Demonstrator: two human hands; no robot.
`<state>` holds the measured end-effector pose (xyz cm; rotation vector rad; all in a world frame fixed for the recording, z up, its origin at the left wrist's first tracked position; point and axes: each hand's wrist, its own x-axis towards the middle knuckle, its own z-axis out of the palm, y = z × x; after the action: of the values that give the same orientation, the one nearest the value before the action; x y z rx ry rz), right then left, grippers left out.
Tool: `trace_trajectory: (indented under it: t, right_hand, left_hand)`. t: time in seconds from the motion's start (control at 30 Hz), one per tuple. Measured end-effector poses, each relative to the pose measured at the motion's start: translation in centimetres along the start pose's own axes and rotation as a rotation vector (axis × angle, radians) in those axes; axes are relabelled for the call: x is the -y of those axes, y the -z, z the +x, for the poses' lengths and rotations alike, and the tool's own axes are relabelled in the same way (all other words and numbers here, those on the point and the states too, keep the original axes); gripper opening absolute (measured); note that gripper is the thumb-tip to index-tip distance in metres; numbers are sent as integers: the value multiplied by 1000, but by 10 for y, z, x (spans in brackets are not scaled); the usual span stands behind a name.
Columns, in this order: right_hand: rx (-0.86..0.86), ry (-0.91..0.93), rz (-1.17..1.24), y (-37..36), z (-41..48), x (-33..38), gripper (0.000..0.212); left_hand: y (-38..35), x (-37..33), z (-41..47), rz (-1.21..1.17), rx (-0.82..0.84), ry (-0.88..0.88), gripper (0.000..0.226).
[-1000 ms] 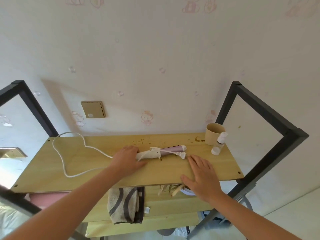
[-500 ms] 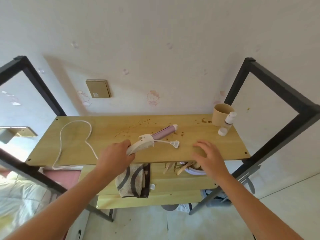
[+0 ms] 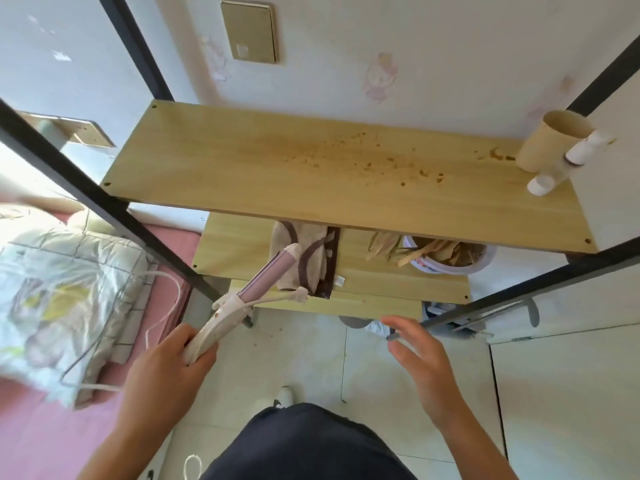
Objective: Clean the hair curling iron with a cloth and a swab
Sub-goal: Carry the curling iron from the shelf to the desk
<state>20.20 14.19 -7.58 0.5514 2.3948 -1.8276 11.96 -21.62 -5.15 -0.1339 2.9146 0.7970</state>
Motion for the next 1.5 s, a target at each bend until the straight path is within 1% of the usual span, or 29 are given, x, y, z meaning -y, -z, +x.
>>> trace_trajectory:
  t: [0.13,0.3,0.4,0.57,0.67,0.8,0.93,1.07,1.23,1.33,1.5]
  right_hand:
    - [19,-100,25,-20,0,-17,40]
    - [64,-75,70,-52,12,-11,35]
    - [139,-64,103,-67,21,-8,33]
    - [329,-16,81,-68,48,-8,33]
    - [476,5,46,-66,68,-1,35]
    - [669,87,-14,-76,88,10,49]
    - [825,136,-23,-96,94,15,47]
    - [968,171,-54,-119,83,10,47]
    - [1101,229,-98,-160,51,7,46]
    - [1166,260,-108,-191,14,16,46]
    - [1303,350,-126,-252,-55,31,45]
  left_hand:
    - [-5,36,-9,-27,-25,112,34]
    - [-3,61,-12,-52,-35,201,34]
    - [0,72,-23,-56,-57,268,31]
    - [4,72,-56,-127,-137,381,25]
    - [1,62,-85,-171,-216,509,24]
    - [-11,54,-131,-227,-330,687,22]
    - [-26,41,-185,-279,-448,839,23]
    - [-39,33,-245,-315,-572,995,22]
    - [-50,37,-310,-385,-705,1161,23]
    - [-52,46,-349,-425,-766,1230,24]
    - [-58,67,-415,-463,-903,1301,18]
